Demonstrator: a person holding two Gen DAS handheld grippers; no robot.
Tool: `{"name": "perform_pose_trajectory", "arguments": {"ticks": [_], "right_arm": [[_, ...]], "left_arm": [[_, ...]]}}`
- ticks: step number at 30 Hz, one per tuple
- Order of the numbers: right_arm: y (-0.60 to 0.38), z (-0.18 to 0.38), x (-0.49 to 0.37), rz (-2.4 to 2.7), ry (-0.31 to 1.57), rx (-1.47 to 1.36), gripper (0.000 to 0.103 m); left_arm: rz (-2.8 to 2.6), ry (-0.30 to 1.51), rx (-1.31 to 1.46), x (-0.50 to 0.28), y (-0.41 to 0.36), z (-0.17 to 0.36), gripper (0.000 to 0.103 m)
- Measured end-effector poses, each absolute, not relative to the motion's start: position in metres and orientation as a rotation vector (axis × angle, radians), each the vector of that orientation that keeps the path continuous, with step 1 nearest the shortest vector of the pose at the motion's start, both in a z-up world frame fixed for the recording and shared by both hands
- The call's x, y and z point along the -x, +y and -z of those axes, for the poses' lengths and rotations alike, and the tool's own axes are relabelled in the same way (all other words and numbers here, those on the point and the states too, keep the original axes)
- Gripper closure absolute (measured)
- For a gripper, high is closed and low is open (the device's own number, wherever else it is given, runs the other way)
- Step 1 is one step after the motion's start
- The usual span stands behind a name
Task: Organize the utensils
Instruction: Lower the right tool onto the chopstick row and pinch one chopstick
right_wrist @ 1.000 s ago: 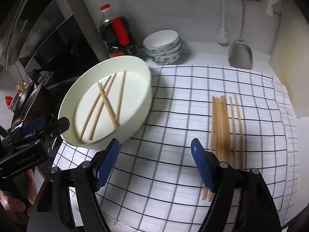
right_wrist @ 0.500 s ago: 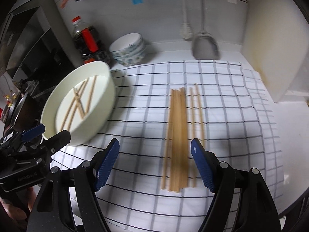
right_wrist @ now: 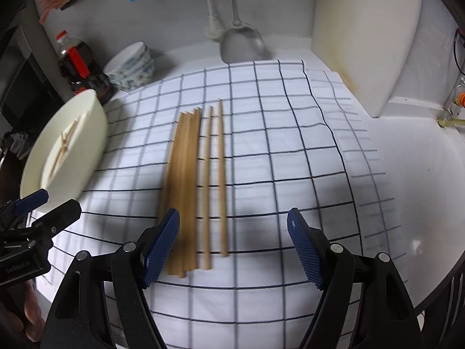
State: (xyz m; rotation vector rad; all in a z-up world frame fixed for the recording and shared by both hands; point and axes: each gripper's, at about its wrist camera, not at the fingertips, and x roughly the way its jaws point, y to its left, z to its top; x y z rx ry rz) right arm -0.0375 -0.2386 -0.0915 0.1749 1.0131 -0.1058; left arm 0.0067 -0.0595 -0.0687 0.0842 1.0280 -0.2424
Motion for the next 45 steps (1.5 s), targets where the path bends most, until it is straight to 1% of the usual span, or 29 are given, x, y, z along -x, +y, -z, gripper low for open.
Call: {"name": "perform_pose_trajectory", "arguments": {"ticks": [8, 16, 21, 30, 45], "right_arm": [[-0.252, 0.124, 0.023, 0.093, 1.031, -0.149, 0.03], [-0.253, 0.141, 0.004, 0.056, 1.021, -0.132, 0.03], [-0.253, 0.15, -0.005, 0.047, 1.032, -0.113, 0.03], [-0.248, 0.155, -0.012, 0.056, 1.015, 0.006, 0.03], [-0.269, 0.154, -0.019, 0.082, 1.007, -0.007, 0.03]], "left_arm": [[0.249, 1.039, -0.087, -0.02, -0.081, 0.105, 0.007], [0.246, 1.04, -0.078, -0.033, -0.092, 0.131, 0.007], [0.242, 1.034, -0.097, -0.037, -0.095, 0.137, 0.007], [0.243, 1.042, -0.119, -0.042, -0.102, 0.145, 0.007], [0.233, 1.051, -0.136, -0.052, -0.112, 0.15, 0.006]]}}
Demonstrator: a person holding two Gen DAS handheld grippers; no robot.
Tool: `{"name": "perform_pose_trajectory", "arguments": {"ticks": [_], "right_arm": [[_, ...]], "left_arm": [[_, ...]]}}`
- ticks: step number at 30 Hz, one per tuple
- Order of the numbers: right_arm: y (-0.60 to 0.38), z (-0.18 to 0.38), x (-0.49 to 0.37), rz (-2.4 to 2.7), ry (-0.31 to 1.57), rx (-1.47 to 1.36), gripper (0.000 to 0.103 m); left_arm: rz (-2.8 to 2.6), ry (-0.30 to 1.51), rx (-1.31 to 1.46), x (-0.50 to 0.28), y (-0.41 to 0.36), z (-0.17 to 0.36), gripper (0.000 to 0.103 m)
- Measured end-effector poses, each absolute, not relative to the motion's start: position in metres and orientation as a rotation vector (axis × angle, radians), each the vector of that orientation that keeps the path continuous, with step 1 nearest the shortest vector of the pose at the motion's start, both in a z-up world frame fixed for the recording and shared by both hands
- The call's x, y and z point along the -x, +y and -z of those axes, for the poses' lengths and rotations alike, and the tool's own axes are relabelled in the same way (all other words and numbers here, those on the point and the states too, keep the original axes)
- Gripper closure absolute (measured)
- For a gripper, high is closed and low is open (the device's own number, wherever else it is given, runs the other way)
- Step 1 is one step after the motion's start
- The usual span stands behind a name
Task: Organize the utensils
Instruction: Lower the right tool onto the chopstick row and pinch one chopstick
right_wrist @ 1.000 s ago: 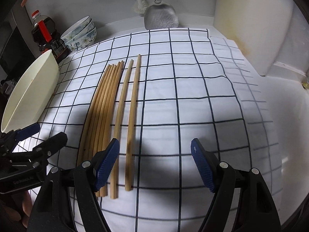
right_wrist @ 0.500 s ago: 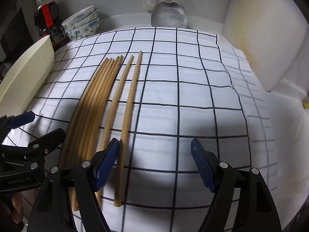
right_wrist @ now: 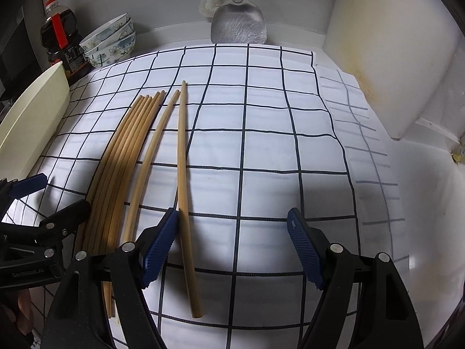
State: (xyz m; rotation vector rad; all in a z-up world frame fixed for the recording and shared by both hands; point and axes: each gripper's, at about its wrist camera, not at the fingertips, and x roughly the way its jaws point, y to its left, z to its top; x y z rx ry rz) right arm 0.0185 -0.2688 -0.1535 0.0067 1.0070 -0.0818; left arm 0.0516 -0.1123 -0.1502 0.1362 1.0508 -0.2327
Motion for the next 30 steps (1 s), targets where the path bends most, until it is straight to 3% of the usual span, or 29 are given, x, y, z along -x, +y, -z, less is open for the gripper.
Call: {"name": "perform_pose_trajectory", "arguments": {"ticks": [15, 19, 21, 26, 28, 30], "right_arm": [[-0.266, 0.155, -0.035, 0.043, 0.989, 0.017, 0.03], [-0.264, 0.155, -0.039, 0.01, 0.976, 0.03, 0.035], [-0.262, 0.154, -0.042, -0.006, 0.969, 0.04, 0.041], [-0.257, 0.154, -0.045, -0.031, 0.951, 0.061, 0.05], [-0.255, 0.155, -0.045, -0.042, 0.939, 0.074, 0.055], [-0.252, 0.154, -0.046, -0.058, 0.941, 0.077, 0.068]], "left_arm": [[0.163, 1.053, -0.146, -0.062, -0.109, 0.151, 0.006], [0.175, 1.072, -0.11, -0.076, -0.111, 0.151, 0.008], [0.181, 1.069, -0.112, -0.081, -0.115, 0.15, 0.012], [0.212, 1.031, -0.127, -0.082, -0.127, 0.145, 0.037], [0.221, 1.011, -0.131, -0.079, -0.129, 0.145, 0.042], [0.232, 1.0, -0.136, -0.077, -0.132, 0.144, 0.051]]}}
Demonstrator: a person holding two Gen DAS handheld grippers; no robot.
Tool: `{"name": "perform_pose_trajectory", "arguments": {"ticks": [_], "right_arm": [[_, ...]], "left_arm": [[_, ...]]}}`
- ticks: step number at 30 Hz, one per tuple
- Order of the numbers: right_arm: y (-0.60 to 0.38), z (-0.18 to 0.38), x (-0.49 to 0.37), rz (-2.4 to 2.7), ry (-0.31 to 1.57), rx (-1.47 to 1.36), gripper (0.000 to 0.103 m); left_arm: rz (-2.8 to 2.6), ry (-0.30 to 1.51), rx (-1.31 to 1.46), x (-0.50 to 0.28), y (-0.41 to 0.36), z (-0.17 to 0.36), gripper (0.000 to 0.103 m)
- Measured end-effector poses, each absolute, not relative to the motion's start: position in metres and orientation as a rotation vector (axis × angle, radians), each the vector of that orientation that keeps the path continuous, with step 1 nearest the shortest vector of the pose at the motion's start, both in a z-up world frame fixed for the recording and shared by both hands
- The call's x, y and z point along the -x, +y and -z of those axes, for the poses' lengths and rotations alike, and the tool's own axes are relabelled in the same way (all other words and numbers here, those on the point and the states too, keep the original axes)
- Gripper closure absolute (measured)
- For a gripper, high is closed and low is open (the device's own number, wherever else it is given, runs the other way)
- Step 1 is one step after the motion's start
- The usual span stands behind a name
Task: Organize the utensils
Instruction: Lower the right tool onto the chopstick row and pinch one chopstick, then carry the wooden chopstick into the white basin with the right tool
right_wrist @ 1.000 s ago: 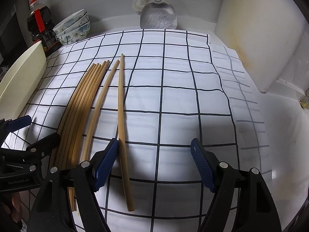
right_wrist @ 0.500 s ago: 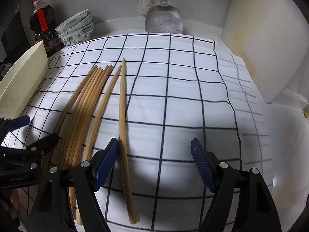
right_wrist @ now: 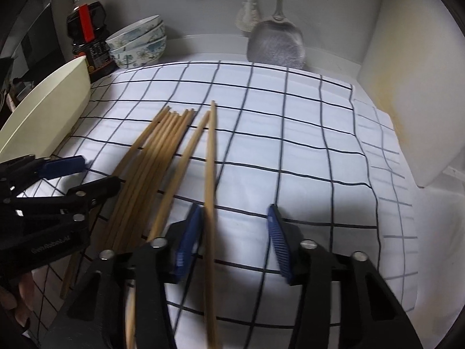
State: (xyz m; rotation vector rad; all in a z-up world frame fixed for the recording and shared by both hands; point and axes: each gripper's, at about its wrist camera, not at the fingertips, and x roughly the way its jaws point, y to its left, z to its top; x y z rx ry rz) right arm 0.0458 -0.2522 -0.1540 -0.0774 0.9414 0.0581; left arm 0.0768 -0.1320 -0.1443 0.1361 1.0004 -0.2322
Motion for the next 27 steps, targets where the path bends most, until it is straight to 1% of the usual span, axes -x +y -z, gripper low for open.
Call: {"name": "perform_pose_trajectory", "arguments": {"ticks": [1, 2, 3, 4, 5, 7, 9, 18, 27], "right_arm": [[-0.248, 0.154, -0.046, -0.07, 0.942, 0.086, 0.072], [-0.246, 0.154, -0.045, -0.076, 0.942, 0.092, 0.079], [-0.244, 0.154, -0.045, -0.079, 0.942, 0.095, 0.086], [-0.241, 0.154, -0.045, -0.08, 0.944, 0.098, 0.089], [-0.24, 0.154, -0.044, -0.076, 0.945, 0.098, 0.095], [-0.241, 0.154, -0.044, -0.066, 0.95, 0.086, 0.097], [-0.244, 0.153, -0.045, -0.068, 0.96, 0.055, 0.097], [-0.252, 0.139, -0.032, -0.062, 0.972, -0.103, 0.097], [-0.234, 0.105, -0.013, -0.049, 0.935, -0.136, 0.097]], "left_arm": [[0.242, 0.997, -0.14, -0.076, -0.135, 0.143, 0.06], [0.248, 0.997, -0.145, -0.075, -0.137, 0.143, 0.069], [0.254, 0.998, -0.15, -0.073, -0.14, 0.142, 0.073], [0.262, 1.002, -0.154, -0.073, -0.142, 0.142, 0.08], [0.266, 1.004, -0.155, -0.073, -0.143, 0.142, 0.087], [0.273, 1.009, -0.161, -0.072, -0.146, 0.141, 0.095], [0.273, 1.014, -0.164, -0.071, -0.144, 0.142, 0.096], [0.296, 1.069, -0.147, -0.064, -0.132, 0.132, 0.096], [0.342, 1.01, -0.142, -0.044, -0.109, 0.082, 0.096]]}}
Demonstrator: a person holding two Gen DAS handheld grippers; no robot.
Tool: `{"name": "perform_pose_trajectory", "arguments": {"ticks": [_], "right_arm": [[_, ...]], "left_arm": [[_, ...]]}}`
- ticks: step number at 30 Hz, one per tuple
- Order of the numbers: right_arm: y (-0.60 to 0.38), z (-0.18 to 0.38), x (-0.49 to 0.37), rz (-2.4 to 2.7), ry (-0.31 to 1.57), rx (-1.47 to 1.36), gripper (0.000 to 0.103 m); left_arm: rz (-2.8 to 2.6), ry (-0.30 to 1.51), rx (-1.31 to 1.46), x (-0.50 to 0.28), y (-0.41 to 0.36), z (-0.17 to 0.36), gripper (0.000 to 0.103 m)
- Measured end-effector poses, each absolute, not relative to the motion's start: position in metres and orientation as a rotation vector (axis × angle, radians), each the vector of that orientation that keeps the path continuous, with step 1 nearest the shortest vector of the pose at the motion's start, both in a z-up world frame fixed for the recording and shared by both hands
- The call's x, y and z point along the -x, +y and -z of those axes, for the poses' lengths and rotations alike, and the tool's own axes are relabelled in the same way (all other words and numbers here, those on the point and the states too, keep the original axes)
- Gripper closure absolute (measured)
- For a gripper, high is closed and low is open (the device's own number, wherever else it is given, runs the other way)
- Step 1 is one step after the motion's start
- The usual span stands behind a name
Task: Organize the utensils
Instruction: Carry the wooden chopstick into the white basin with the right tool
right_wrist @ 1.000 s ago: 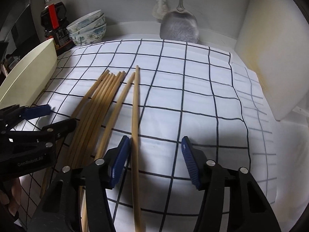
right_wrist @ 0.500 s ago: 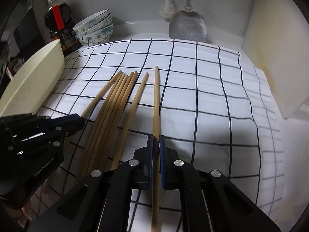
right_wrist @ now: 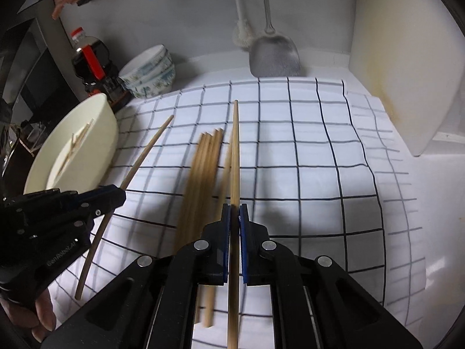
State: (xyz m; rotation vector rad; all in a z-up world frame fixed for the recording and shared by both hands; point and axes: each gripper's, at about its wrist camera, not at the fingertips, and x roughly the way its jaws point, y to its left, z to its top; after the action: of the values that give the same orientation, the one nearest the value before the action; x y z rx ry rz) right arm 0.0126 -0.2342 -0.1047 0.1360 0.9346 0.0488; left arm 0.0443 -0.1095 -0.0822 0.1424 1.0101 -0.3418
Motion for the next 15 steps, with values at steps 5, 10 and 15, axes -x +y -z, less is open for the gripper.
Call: {"name": "perform_pose_trajectory", "arguments": {"ticks": [5, 10, 15], "right_arm": [[-0.212, 0.081, -0.008, -0.057, 0.908, -0.132, 0.097], [-0.185, 0.057, -0.013, -0.086, 0.873, -0.125, 0.097], [-0.142, 0.037, -0.029, -0.154, 0.847, -0.103, 0.097]], "left_arm": [[0.356, 0.954, -0.135, -0.038, -0.087, 0.047, 0.096], [0.334, 0.916, -0.107, -0.039, -0.051, 0.019, 0.096], [0.273, 0.88, -0.067, -0.044, 0.0, -0.001, 0.096]]}}
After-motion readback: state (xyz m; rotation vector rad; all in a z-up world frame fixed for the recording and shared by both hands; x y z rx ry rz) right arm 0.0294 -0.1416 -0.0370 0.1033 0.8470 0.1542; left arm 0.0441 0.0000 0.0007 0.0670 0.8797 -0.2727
